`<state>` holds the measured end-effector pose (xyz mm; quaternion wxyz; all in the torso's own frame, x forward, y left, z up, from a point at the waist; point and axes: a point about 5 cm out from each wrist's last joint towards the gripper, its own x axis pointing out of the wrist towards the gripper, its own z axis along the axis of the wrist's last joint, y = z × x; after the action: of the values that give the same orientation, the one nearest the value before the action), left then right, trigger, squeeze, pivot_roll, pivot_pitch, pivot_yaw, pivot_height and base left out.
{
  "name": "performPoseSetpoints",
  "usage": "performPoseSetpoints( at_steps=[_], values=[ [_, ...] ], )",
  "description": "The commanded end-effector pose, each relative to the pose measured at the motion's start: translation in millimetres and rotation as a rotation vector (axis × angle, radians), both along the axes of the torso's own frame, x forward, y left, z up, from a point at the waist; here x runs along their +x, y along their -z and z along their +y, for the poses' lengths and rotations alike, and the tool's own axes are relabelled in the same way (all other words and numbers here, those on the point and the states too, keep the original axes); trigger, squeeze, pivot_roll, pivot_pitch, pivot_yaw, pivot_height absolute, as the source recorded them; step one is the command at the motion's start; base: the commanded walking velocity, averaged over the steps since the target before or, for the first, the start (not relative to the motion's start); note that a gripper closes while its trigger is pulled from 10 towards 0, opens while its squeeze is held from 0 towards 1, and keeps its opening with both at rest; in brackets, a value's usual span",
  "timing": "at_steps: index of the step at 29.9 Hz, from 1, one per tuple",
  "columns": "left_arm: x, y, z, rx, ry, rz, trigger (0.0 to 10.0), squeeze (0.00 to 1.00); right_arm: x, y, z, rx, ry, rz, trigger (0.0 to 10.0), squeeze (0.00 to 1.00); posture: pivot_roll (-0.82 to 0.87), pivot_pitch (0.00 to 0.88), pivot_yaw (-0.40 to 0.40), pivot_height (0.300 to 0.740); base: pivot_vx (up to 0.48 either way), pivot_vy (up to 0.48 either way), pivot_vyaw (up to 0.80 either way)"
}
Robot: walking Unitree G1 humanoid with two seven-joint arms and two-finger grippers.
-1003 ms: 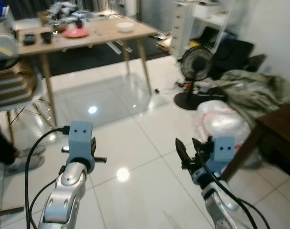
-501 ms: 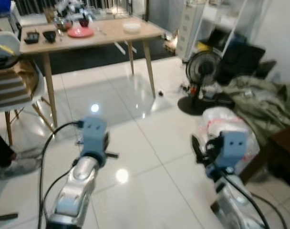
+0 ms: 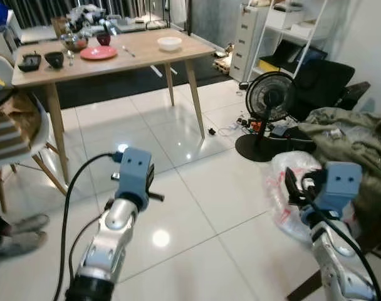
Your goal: Setting the table
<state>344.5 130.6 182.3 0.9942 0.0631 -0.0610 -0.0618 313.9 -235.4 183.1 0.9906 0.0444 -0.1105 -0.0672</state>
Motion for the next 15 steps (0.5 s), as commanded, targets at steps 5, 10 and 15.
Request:
performPoseSetpoints(
  at_steps=[5, 10, 15],
  values=[
    [6.1, 6, 35.9, 0.015, -0.101, 0.011, 10.0, 0.0, 4.2, -6, -9.2, 0.045, 0.009, -0.028, 10.0, 0.0, 0.07, 0.051, 0.041, 0.74, 0.466, 0.0, 0.0],
    [2.9, 7, 59.9, 0.041, -0.123, 0.0, 10.0, 0.0, 3.4, -4, -28.5, -0.009, 0.007, -0.004, 10.0, 0.0, 0.07, 0.051, 0.044, 0.74, 0.465, 0.0, 0.0],
    [-22.2, 25, 84.5, 0.118, -0.045, 0.049, 10.0, 0.0, -4.8, 17, -32.1, -0.047, -0.103, 0.078, 10.0, 0.0, 0.07, 0.057, 0.043, 0.74, 0.465, 0.0, 0.0]
  ],
)
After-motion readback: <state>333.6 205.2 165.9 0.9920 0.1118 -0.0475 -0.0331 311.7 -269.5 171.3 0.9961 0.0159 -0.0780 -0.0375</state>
